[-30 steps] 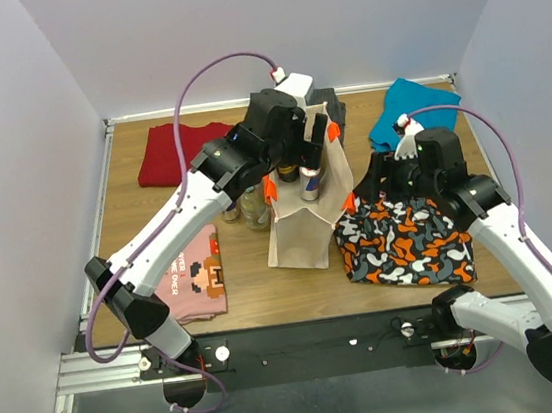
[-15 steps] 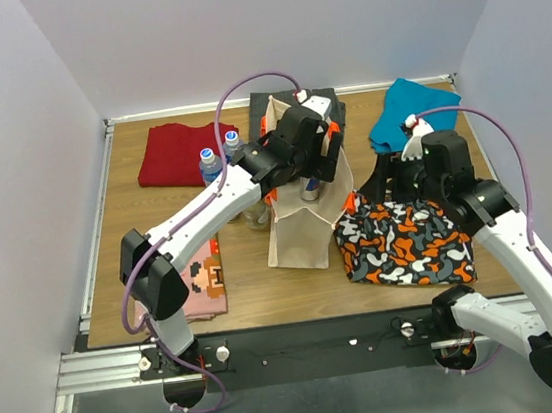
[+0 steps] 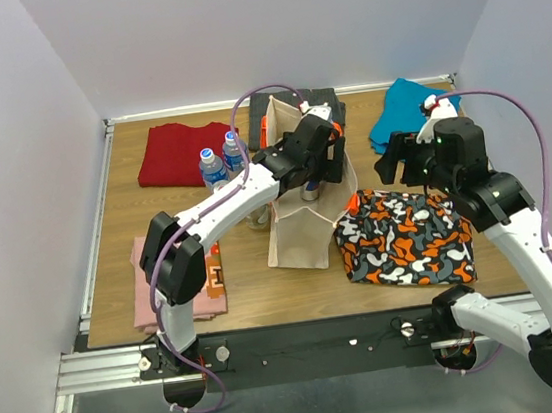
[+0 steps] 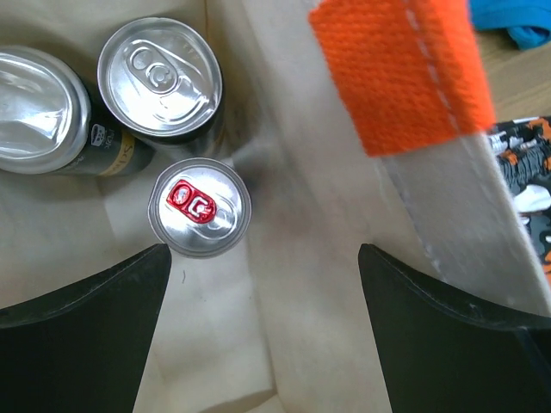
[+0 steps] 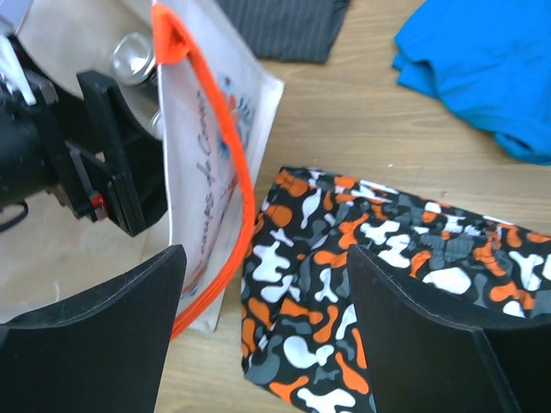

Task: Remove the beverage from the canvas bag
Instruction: Take out the drink from the canvas bag.

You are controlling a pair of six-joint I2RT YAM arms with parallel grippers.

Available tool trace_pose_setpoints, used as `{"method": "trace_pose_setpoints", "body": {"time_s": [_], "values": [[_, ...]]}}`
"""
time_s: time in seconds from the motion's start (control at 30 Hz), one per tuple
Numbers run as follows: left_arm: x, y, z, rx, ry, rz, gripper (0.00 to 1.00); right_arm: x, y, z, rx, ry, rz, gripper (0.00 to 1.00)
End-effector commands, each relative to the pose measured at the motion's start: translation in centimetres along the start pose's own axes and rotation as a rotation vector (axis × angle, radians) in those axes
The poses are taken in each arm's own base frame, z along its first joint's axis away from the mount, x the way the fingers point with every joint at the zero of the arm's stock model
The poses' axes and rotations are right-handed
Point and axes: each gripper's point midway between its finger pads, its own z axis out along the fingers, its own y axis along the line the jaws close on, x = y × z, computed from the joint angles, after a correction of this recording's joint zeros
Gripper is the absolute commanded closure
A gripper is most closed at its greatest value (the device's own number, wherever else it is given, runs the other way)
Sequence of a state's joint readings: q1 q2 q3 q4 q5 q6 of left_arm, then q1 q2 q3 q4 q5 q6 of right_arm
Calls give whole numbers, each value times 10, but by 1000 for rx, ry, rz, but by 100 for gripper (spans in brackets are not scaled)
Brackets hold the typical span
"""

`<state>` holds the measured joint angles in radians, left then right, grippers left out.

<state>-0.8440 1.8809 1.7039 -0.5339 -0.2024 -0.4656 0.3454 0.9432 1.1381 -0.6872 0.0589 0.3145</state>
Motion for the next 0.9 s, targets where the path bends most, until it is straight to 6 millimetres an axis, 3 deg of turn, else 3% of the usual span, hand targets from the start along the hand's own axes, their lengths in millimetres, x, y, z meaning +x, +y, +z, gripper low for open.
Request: {"method": "trace_pose_setpoints", "body": {"time_s": [0.0,0.23,0.47,0.87], "values": [[-13,10,14,-77,-66,-95,1,-17,-18,-2,115,-41,-18,15],[-33,26,-5,-144,-154,-143,1,-16,-21,3,137,-31,-13,14],[-22,39,-4,-200,-168,-185,1,-8,-23,10,143,-3,-32,14],[-25,45,-24,-217,-242,-221,1,1,-27,13,157,28,-42,14]]}}
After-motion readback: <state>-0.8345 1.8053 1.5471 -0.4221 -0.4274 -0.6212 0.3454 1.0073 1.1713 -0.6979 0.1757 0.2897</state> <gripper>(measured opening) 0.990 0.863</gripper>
